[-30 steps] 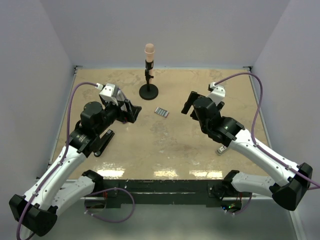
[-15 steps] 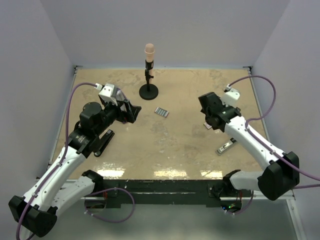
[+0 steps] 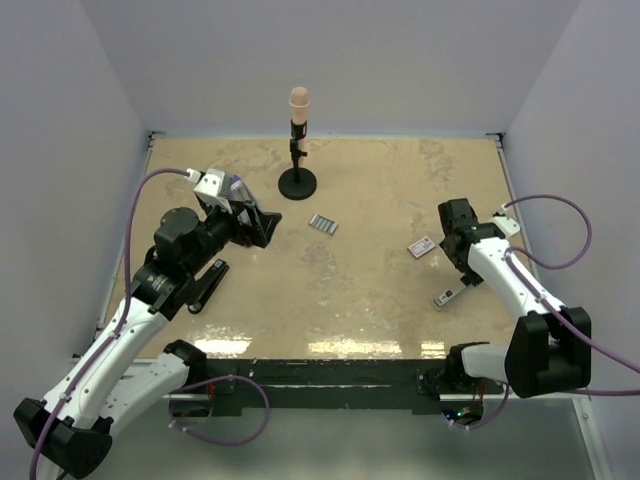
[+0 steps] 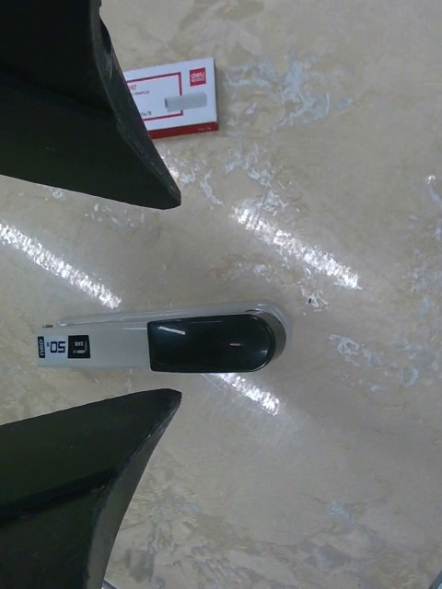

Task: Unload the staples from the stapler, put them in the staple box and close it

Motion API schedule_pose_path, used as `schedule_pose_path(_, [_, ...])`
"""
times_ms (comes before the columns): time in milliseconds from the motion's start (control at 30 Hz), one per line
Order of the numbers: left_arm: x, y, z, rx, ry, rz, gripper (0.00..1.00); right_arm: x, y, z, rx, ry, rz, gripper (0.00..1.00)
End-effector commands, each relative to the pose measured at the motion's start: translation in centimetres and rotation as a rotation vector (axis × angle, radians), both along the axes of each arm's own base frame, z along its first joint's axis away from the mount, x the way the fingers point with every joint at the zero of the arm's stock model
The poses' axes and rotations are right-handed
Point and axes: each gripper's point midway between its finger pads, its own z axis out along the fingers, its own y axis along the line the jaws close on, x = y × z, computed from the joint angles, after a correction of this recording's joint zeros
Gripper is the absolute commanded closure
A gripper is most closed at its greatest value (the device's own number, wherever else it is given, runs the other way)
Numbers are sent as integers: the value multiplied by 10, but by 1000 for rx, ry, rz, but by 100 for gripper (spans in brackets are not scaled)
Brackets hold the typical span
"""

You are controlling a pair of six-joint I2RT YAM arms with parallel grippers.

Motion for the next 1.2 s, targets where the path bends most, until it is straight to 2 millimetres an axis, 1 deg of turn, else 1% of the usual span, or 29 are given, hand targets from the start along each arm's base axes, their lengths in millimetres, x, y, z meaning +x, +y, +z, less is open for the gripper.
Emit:
schedule_pose_path(0, [-3, 3, 27, -36, -78, 13, 1, -2, -4, -13, 28, -12, -82, 18])
schedule_pose_path(200, [-3, 5, 28, -37, -79, 25, 1, 3, -6, -30, 44, -12, -107, 23])
schedule_pose_path(267, [-3, 5, 28, -37, -80, 23, 1, 3, -10, -34, 31, -7, -130, 25])
schedule_pose_path(367, [-3, 4, 27, -33, -78, 20, 1, 3, -16, -36, 6, -2, -152, 30])
schedule_pose_path(400, [-3, 4, 27, -31, -81, 20, 1, 2, -18, -38, -2, -2, -155, 34])
schedule_pose_path(500, [-4, 5, 29, -31, -88, 24, 1, 0, -19, -45, -7, 10, -165, 43])
schedule_pose_path(600, [-4, 6, 29, -28, -91, 27, 1, 2, -18, -49, -5, 14, -162, 45])
schedule_pose_path(633, [-4, 6, 29, -29, -92, 27, 1, 3, -19, -49, -5, 11, -165, 48])
schedule_pose_path(667, [-5, 6, 28, -29, -92, 26, 1, 4, -18, -48, -6, 11, -162, 53])
schedule_pose_path(700, [-5, 5, 28, -26, -96, 24, 1, 5, -19, -46, -9, 5, -162, 61])
schedule_pose_path(767, [-5, 6, 29, -27, -100, 25, 1, 8, -20, -42, -16, -1, -148, 64])
schedule_pose_path(800, [-6, 6, 29, -26, -105, 22, 1, 12, -20, -37, -17, -18, -135, 74])
schedule_pose_path(867, [-7, 5, 29, -27, -111, 14, 2, 17, -21, -28, -41, -30, -90, 83])
schedule_pose_path(900, [-8, 4, 30, -28, -118, 6, 2, 20, -23, -19, -51, -53, -79, 86])
schedule_pose_path(933, [-9, 4, 30, -28, -122, 2, 2, 22, -24, -14, -65, -57, -57, 89])
schedule_pose_path(967, [-9, 4, 29, -26, -123, -2, 2, 24, -27, -7, -82, -73, -49, 96])
schedule_pose_path(1000, [-8, 4, 29, -26, -121, 2, 2, 25, -26, -3, -89, -83, -30, 100])
schedule_pose_path(1033, [-6, 3, 26, -21, -110, 4, 2, 29, -27, 8, -107, -104, 5, 100])
schedule_pose_path(1067, [-6, 3, 27, -22, -107, 8, 2, 32, -27, 15, -112, -121, 21, 100])
schedule_pose_path(1100, [-5, 3, 24, -14, -94, 9, 3, 34, -27, 21, -115, -131, 40, 100])
schedule_pose_path(1167, [-2, 2, 21, -13, -79, 12, 4, 40, -26, 40, -132, -171, 85, 100])
